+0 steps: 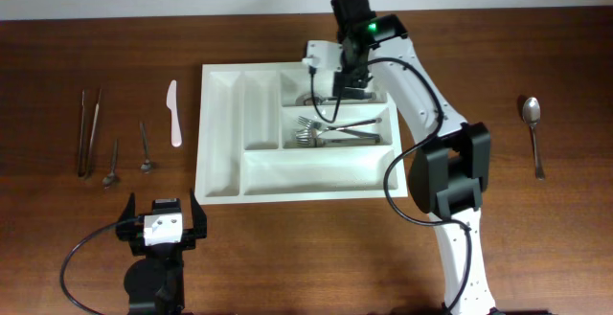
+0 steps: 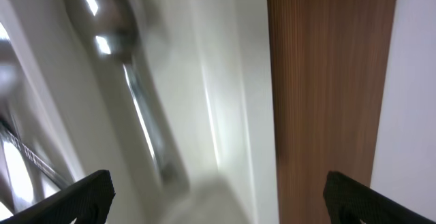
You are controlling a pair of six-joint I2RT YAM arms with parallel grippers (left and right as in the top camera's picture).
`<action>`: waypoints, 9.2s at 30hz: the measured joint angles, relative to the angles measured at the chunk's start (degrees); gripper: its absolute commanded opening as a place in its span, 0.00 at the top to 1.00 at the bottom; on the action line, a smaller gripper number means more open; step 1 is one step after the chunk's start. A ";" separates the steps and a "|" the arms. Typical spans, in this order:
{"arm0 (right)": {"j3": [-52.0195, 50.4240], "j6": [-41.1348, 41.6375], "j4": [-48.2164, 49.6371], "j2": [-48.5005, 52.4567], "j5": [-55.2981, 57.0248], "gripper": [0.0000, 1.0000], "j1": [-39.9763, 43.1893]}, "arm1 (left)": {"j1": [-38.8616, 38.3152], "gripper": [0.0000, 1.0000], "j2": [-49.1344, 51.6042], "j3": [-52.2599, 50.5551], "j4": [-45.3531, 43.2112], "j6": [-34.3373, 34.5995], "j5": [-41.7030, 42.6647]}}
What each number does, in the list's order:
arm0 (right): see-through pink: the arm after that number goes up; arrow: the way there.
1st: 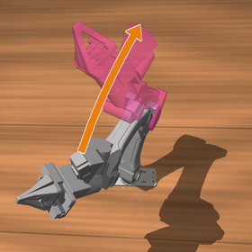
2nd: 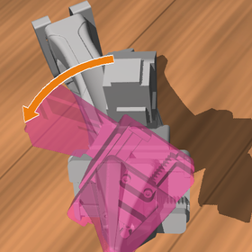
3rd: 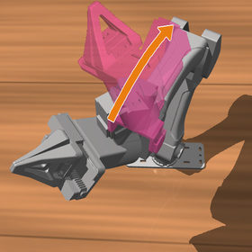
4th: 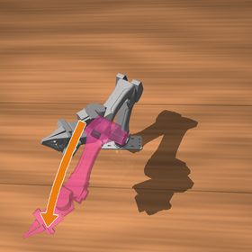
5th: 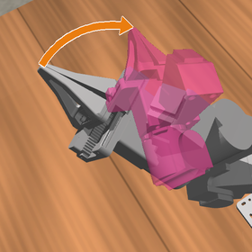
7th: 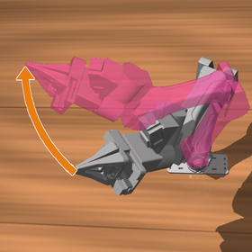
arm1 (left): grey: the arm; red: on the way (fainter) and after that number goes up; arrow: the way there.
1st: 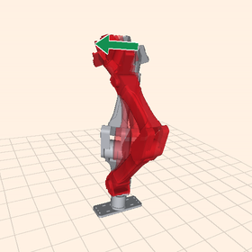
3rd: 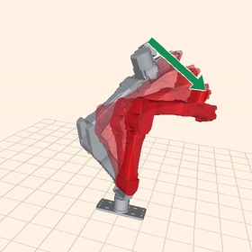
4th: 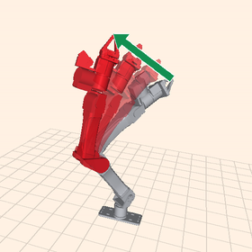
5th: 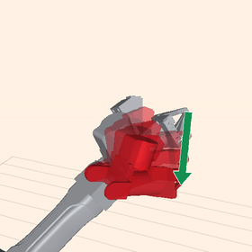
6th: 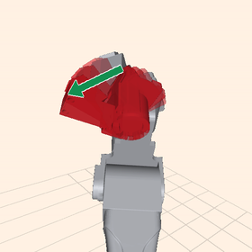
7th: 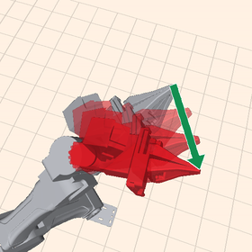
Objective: Pack container
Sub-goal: 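Lower the spoon into the compartment above the forks and open, then move the right gripper back right over the remaining spoon, then lower the right gripper onto the spoon's neck and close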
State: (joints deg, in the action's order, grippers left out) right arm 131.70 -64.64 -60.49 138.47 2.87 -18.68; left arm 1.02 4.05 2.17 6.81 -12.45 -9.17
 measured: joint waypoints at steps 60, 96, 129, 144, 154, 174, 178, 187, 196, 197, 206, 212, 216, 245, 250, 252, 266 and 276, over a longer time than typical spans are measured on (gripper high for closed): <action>-15.15 33.05 -6.03 -5.97 -1.42 0.01 48.87 | 0.00 0.01 0.00 0.00 0.00 0.00 0.00; -15.58 37.20 -4.76 -0.61 -2.36 0.00 49.88 | 0.00 0.01 0.00 0.00 0.00 0.00 0.00; -15.58 37.46 -5.01 -0.24 -2.99 0.01 49.88 | 0.00 0.01 0.00 0.00 0.00 0.00 0.00; -15.58 37.46 -4.13 -0.24 -2.99 0.01 49.88 | 0.00 0.01 0.00 0.00 0.00 0.00 0.00; -16.06 37.40 -4.13 -0.24 -2.99 0.01 49.88 | 0.00 0.01 0.00 0.00 0.00 0.00 0.00; -16.44 37.66 -4.61 -0.24 -2.99 0.01 49.88 | 0.00 0.01 0.00 0.00 0.00 0.00 0.00; -16.44 37.68 -4.72 -0.24 -2.99 0.01 49.88 | 0.00 0.01 0.00 0.00 0.00 0.00 0.00; -16.44 37.70 -5.05 -0.24 -2.99 0.01 49.88 | 0.00 0.01 0.00 0.00 0.00 0.00 0.00; -16.46 37.73 -5.90 -0.24 -3.02 0.01 49.88 | 0.00 0.01 0.00 0.00 0.00 0.00 0.00; -16.46 37.81 -6.10 -0.24 -3.02 0.01 49.88 | 0.00 0.01 0.00 0.00 0.00 0.00 0.00; -16.48 37.90 -6.40 -0.24 -3.19 0.01 49.88 | 0.00 0.01 0.00 0.00 0.00 0.00 0.00; -16.48 37.92 -6.19 -0.24 -3.19 0.02 49.88 | 0.00 0.01 0.00 0.00 0.00 0.00 0.00; -16.48 37.90 -5.42 -0.24 -3.19 0.01 49.88 | 0.00 0.01 0.00 0.00 0.00 0.00 0.00; -16.50 38.73 -4.11 -0.22 -3.41 0.73 49.88 | 0.00 0.01 0.00 0.00 0.00 0.00 0.00; -16.50 38.75 -4.11 -0.22 -3.41 0.74 49.88 | 0.00 0.01 0.00 0.00 0.00 0.00 0.00; -16.50 38.71 -4.11 -0.22 -3.41 0.76 49.88 | 0.00 0.01 0.00 0.00 0.00 0.00 0.00; -16.50 38.73 -4.09 -0.17 -2.73 0.80 49.88 | 0.00 0.01 0.00 0.00 0.00 0.00 0.00; -16.50 38.69 -3.91 -0.17 -2.71 0.91 49.88 | 0.00 0.01 0.00 0.00 0.00 0.00 0.00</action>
State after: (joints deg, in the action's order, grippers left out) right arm 115.20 -25.96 -64.40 138.30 0.16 31.20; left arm 1.02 4.05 2.17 6.81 -12.45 -9.17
